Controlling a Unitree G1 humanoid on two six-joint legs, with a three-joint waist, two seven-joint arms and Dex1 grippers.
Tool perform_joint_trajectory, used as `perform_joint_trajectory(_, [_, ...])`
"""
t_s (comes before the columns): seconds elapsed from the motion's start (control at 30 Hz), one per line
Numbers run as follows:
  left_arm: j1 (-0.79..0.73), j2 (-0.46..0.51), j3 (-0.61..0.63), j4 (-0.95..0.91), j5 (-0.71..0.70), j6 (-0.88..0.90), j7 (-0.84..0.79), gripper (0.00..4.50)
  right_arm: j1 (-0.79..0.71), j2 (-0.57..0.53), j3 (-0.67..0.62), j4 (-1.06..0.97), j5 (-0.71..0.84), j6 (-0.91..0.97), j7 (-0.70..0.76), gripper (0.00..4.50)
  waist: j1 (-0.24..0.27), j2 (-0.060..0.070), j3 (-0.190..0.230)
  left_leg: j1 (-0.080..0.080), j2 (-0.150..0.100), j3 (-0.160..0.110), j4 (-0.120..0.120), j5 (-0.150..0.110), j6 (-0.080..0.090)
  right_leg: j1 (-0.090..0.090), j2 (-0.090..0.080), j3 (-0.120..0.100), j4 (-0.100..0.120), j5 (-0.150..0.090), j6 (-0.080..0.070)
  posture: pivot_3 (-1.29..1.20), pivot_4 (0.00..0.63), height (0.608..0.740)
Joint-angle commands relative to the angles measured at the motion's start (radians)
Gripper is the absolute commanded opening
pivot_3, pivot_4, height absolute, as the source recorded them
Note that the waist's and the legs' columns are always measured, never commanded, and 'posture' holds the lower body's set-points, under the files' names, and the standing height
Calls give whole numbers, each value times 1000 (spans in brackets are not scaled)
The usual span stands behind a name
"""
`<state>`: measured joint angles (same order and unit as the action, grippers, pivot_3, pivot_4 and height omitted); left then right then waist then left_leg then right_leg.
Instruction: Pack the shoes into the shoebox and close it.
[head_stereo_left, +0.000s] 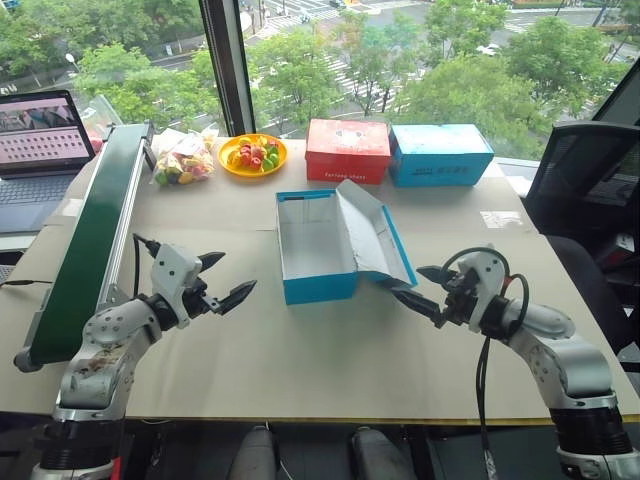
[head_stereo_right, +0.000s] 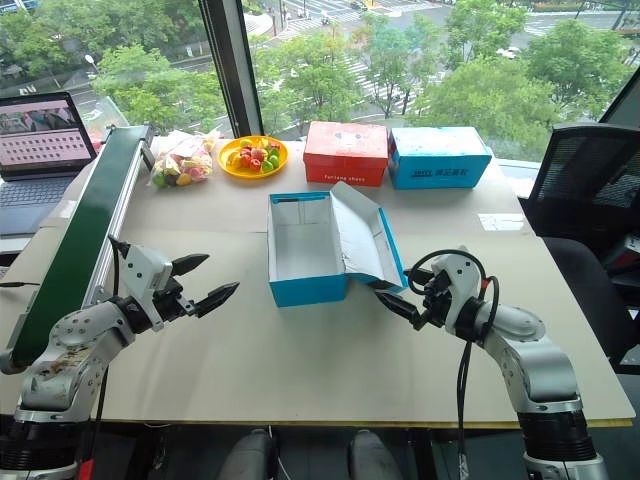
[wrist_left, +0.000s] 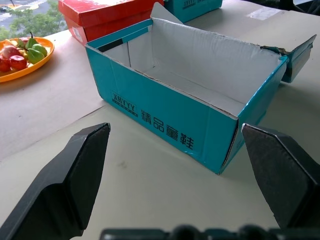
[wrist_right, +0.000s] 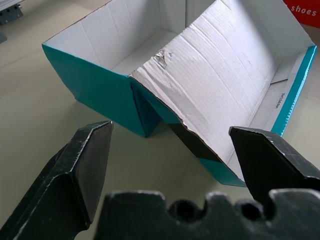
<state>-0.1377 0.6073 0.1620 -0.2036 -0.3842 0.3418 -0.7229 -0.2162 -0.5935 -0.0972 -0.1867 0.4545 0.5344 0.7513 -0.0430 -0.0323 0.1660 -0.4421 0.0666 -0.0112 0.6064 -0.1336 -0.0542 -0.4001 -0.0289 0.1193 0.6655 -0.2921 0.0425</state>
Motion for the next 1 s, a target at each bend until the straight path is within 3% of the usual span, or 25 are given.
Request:
perform_joint_trajectory(0.03, [-7,2,30,-17,-7,-23,6,4500,-35,-18,-27,-17,11,4,0,4402,0,0,0,0,0,0,0,0,0,0,0,0,0,0,0,0,150,739])
perform_joint_trajectory(0.17, [-48,68,220,90,-59,-3,43,4500,-208,-42,-61,18,44,60,-11,4402,-11,0,0,0,1,1,1,0,0,-1,0,1,1,0,0,0,150,739])
perform_joint_trajectory(0.27, [-101,88,278,169,-36,-17,115,4500,-312,-22,-51,67,33,56,-30,4402,-18,0,1,0,3,-1,1,0,0,-2,4,1,2,0,1,0,150,739])
perform_joint_trajectory(0.43, [-253,97,357,316,48,-14,365,4500,-455,111,118,224,-83,-28,-30,4402,-16,-2,1,2,3,-2,2,0,0,1,4,0,1,-1,5,0,150,739])
perform_joint_trajectory(0.7, [-255,103,343,359,84,8,423,4500,-535,291,213,372,-128,-26,-56,4402,-5,-2,1,-5,2,-2,0,-1,-1,-6,3,-1,4,3,-2,0,150,739])
perform_joint_trajectory(0.83, [-237,70,300,328,93,27,441,4500,-576,397,222,454,-213,-105,-193,4402,-1,-2,1,-4,2,-2,0,-1,-1,-6,3,-1,5,3,-2,0,150,739])
perform_joint_trajectory(1.0, [-253,52,289,352,103,34,461,4500,-580,410,235,497,-261,-156,-189,4402,3,-3,1,-4,2,-2,2,0,-3,-6,3,-2,7,3,-2,0,150,739])
